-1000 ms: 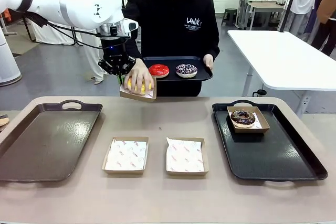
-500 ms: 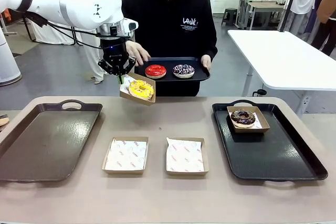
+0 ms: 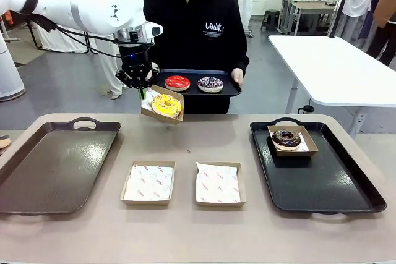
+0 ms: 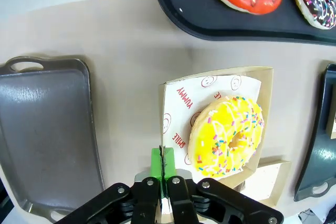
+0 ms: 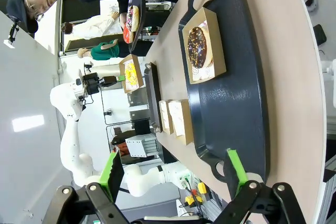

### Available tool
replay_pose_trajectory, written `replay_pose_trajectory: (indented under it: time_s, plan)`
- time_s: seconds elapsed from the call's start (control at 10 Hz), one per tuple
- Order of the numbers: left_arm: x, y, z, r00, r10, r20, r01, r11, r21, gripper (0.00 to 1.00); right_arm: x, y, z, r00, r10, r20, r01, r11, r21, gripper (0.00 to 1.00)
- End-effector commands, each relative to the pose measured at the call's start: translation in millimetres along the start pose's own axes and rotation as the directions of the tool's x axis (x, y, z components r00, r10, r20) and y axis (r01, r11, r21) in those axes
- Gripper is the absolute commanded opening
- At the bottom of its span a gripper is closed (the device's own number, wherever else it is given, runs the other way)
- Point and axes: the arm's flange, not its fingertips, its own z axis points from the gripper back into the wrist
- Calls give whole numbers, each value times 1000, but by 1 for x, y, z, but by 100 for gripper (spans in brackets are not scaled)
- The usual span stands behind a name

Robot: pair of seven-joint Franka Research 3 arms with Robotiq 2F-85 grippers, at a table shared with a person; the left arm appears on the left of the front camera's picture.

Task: Individually package the donuts and arrange them on the tray.
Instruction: Place the picked Paper togo box on the Handle tray while simultaneously picking up another Paper togo box from the table with the other hand.

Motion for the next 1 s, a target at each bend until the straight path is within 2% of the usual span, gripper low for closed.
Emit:
replay_pose_trajectory:
  time_s: [0.0,0.4,0.5,0.7,0.9]
  plan:
    - [0,1,0,1000,-9,1,9,1000,-11,0,-1,1,0,1000,-9,-1,9,1000,3,100]
    - [0,0,0,1000,0,0,0,1000,0,1,0,0,0,1000,0,0,0,1000,0,100]
    - [-10,20,9,1000,21,0,-21,999,-39,1,-9,21,-8,998,45,-46,-48,996,-76,100]
    - [-33,72,40,997,36,62,-30,995,-97,1,-26,92,-46,985,119,-129,-148,957,-250,100]
    - [-52,117,53,995,65,71,-58,994,-91,1,-41,164,-80,972,154,-177,-210,906,-366,100]
